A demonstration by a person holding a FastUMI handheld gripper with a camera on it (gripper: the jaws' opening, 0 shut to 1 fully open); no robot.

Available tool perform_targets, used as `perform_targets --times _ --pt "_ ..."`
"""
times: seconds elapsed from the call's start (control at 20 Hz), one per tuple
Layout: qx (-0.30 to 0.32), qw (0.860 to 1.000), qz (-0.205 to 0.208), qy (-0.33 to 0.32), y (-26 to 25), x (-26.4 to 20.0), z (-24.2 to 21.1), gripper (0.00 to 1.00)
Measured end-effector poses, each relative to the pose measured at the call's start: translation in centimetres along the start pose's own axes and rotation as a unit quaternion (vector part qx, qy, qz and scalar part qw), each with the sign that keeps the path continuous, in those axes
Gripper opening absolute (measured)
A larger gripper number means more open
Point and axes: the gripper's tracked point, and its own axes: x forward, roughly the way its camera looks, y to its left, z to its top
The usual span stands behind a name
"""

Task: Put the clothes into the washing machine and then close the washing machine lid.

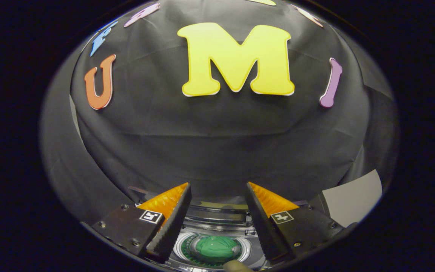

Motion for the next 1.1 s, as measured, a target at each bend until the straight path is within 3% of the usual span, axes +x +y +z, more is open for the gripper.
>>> perform_targets --times 0.4,1.1 --pt "0.030 0.997 -0.014 0.068 -0.3 3.7 -2.2 0.90" --pt "0.021 0.999 -0.011 0.036 -0.3 1.3 -3.9 0.92"
